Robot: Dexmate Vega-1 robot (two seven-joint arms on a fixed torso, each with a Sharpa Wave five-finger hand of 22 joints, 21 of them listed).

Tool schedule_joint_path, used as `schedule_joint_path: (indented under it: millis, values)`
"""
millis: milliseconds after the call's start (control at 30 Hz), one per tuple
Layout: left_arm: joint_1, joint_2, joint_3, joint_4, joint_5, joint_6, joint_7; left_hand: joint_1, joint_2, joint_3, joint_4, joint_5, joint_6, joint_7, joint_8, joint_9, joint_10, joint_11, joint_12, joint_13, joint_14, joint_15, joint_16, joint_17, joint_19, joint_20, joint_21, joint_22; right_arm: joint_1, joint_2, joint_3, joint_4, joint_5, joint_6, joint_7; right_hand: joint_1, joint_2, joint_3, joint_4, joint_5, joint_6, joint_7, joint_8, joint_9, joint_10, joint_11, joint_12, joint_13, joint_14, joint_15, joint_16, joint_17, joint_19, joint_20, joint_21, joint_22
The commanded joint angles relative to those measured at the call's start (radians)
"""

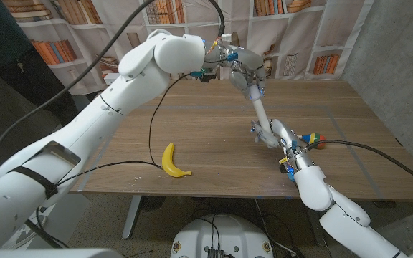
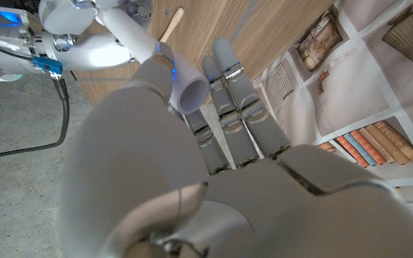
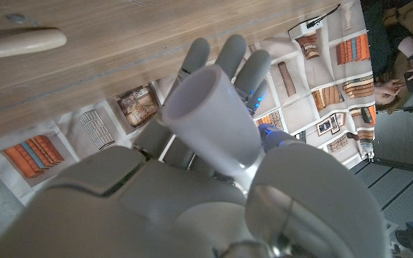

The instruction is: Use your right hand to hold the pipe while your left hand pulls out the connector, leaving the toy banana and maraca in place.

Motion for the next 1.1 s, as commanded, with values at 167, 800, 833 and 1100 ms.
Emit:
schedule_joint_path:
  millis: [167,800,833,1100]
  values:
    - [-0.001,0.012,-0.003,-0.026,0.020,0.039,-0.008,0.024,0.038,0.039,0.032,0.005,0.053,0.064,0.001,0.002,0.041,0.026,0.025,0.195,0.072,-0.121,0.004,0.004,-0.008,0.005,-0.003,0.003,-0.007,0.017,0.007,0.030,-0.001,0.058,-0.038,-0.091,0.006,0.031,-0.008,0.005,0.015,-0.021,0.127,0.074,0.013,-0.025,0.257,0.466,0.068,0.002,0.156,0.244,0.049,-0.103,0.085,-0.006]
    - [-0.010,0.016,-0.037,-0.043,0.003,0.081,-0.005,0.022,0.039,0.043,0.035,0.003,0.047,0.065,0.000,0.006,0.040,0.027,0.020,0.220,0.072,-0.116,0.002,0.010,-0.014,0.007,-0.004,0.004,-0.009,0.032,0.013,0.038,-0.013,0.078,-0.054,-0.177,-0.007,0.035,-0.036,0.009,0.089,-0.041,0.312,0.160,0.013,-0.018,0.681,0.550,0.073,0.006,0.389,0.648,0.199,-0.109,0.170,-0.021]
    - [-0.014,0.016,-0.040,-0.043,0.000,0.086,-0.007,0.022,0.039,0.044,0.035,0.003,0.053,0.065,0.003,0.007,0.039,0.028,0.019,0.222,0.072,-0.116,0.001,0.011,-0.014,0.007,-0.004,0.004,-0.010,0.036,0.013,0.041,-0.012,0.081,-0.060,-0.176,-0.006,0.037,-0.039,0.008,0.089,-0.040,0.315,0.157,0.011,-0.017,0.698,0.550,0.078,0.006,0.395,0.657,0.204,-0.109,0.174,-0.022]
    - [-0.029,0.024,-0.045,-0.053,-0.003,0.110,-0.006,0.022,0.037,0.046,0.034,0.002,0.067,0.076,0.009,0.007,0.045,0.034,0.017,0.235,0.077,-0.112,0.002,0.014,-0.012,0.009,-0.002,0.005,-0.017,0.046,0.021,0.049,0.008,0.093,-0.062,-0.151,-0.004,0.055,-0.087,0.002,0.097,-0.030,0.349,0.118,0.024,-0.021,0.859,0.543,0.154,0.011,0.554,0.728,0.330,-0.112,0.241,-0.027]
